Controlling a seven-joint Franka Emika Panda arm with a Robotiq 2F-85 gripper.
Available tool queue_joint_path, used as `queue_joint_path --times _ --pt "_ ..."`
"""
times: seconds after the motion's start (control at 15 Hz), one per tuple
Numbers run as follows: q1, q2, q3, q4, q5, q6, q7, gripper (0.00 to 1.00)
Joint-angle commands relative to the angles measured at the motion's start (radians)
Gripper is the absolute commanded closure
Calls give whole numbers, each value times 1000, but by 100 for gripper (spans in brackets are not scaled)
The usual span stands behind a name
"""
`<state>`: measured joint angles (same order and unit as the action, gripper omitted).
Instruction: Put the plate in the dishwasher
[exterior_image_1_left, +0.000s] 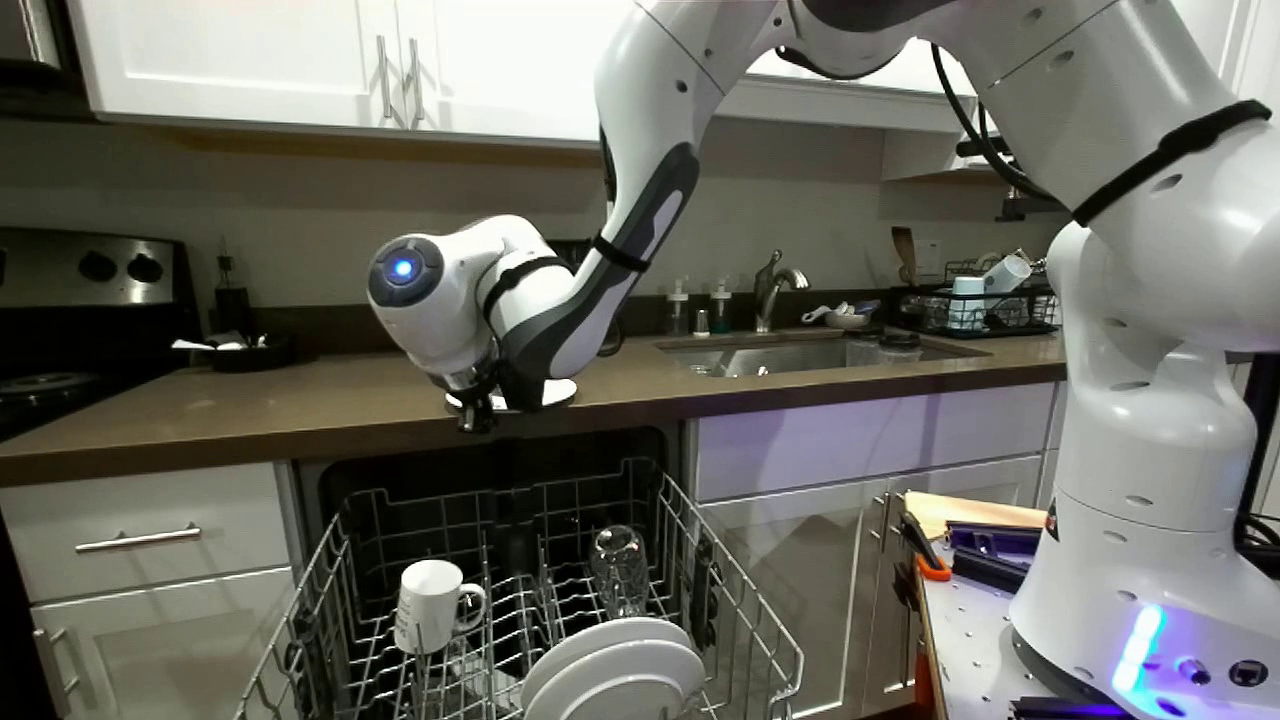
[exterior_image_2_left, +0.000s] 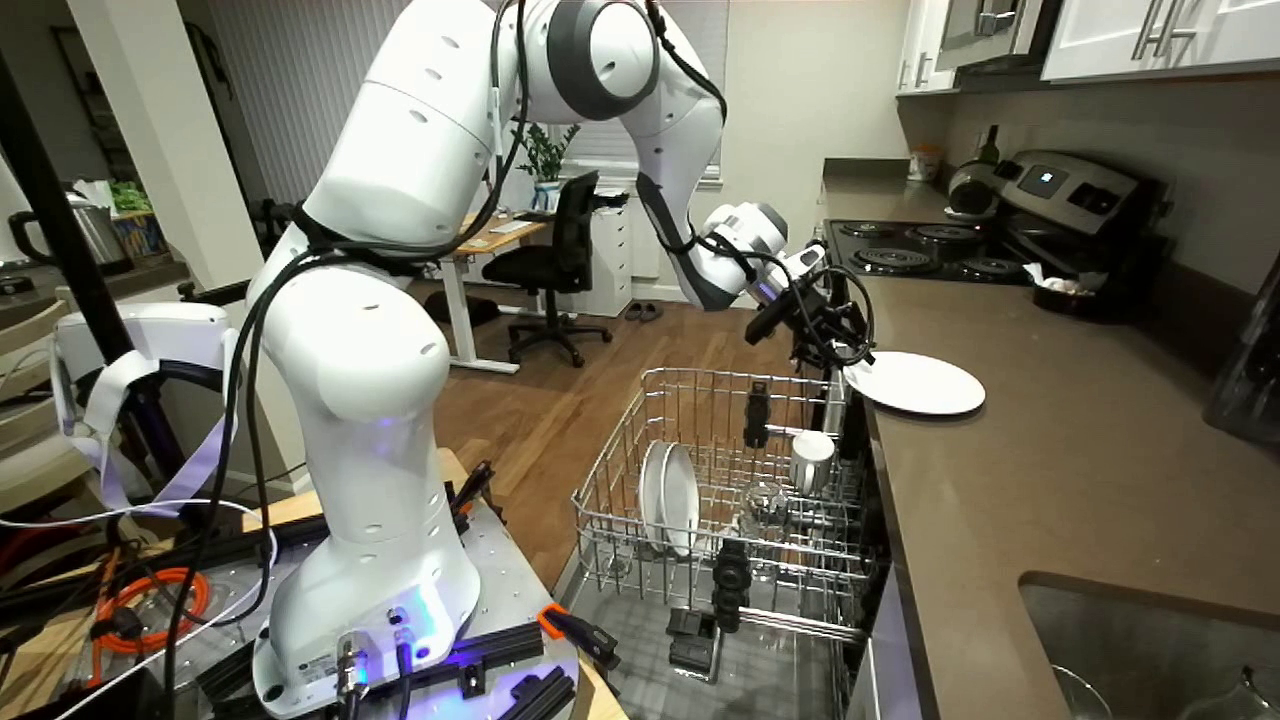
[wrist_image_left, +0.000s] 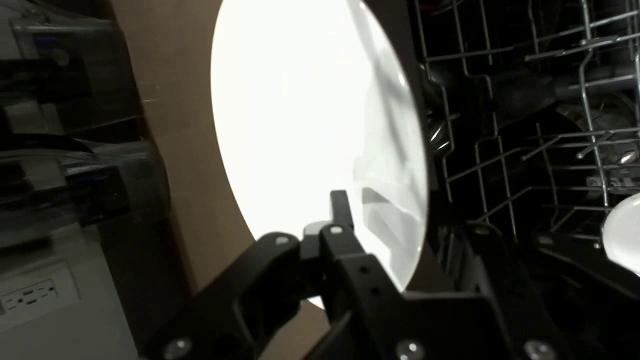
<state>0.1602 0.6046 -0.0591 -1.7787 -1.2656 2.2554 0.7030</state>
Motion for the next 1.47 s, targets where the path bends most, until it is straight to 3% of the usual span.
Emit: queue_joint_path --times 0.0,0.27,0.4,0.73,1.4 --pt "12 -12 1 -33 -87 -34 95 64" --pt "21 -13 14 -54 -156 -120 180 91" --pt "30 -14 27 -65 -164 -194 219 96" --pt "43 -16 67 -66 -174 -340 281 94" --pt "81 -76 151 -153 -154 -506 375 93"
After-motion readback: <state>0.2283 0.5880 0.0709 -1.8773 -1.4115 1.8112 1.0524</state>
